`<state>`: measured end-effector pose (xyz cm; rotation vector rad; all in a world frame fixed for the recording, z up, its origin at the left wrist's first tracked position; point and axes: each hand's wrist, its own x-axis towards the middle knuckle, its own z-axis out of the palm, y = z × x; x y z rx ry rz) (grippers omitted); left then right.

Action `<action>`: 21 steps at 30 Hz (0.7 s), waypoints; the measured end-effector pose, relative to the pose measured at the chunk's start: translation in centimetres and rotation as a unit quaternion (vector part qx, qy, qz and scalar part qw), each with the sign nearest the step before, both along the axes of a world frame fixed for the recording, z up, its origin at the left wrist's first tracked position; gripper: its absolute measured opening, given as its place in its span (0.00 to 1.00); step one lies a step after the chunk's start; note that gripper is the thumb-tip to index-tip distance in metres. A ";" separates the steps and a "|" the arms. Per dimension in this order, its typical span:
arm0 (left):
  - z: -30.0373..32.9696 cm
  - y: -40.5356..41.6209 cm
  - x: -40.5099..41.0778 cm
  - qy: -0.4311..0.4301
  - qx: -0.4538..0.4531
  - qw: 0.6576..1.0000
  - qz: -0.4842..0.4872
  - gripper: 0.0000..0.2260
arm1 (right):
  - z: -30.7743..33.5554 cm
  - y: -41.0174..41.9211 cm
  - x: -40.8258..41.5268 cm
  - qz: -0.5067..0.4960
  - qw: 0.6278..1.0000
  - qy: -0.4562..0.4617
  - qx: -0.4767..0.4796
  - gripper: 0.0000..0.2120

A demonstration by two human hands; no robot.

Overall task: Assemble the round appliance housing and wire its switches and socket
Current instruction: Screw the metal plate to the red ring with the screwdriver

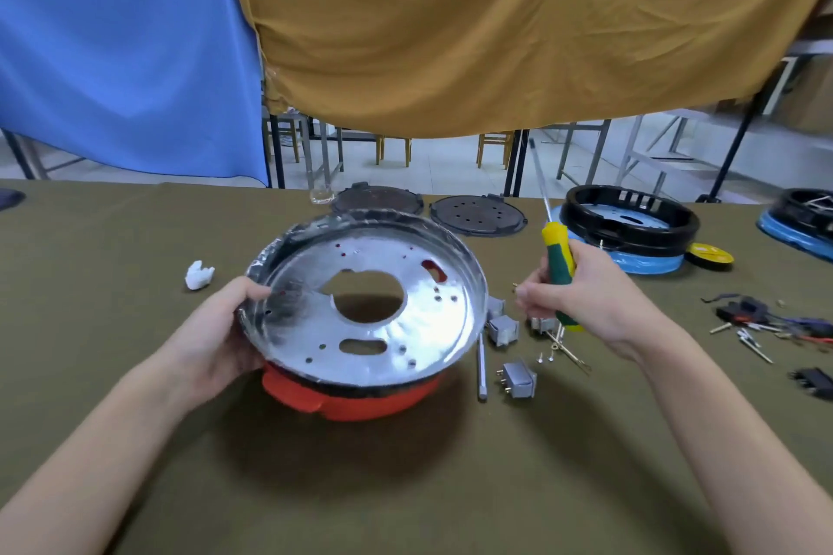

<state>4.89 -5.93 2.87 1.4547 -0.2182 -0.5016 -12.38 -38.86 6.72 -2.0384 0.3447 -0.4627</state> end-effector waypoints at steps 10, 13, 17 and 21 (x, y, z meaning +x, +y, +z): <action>2.7 0.9 2.5 0.003 0.121 0.992 -0.026 0.11 | -0.1 3.1 0.7 0.064 0.992 -0.082 0.078 0.20; 3.2 -0.2 3.4 -0.012 0.167 0.984 -0.060 0.12 | -0.4 3.9 0.9 0.065 0.991 -0.094 0.076 0.18; 2.6 -0.9 3.8 -0.077 0.206 0.975 -0.041 0.09 | -0.4 4.7 0.9 0.054 0.991 -0.102 0.068 0.19; 3.2 -1.0 1.9 -0.289 0.368 0.883 0.038 0.17 | -0.4 4.8 0.8 0.052 0.991 -0.103 0.064 0.19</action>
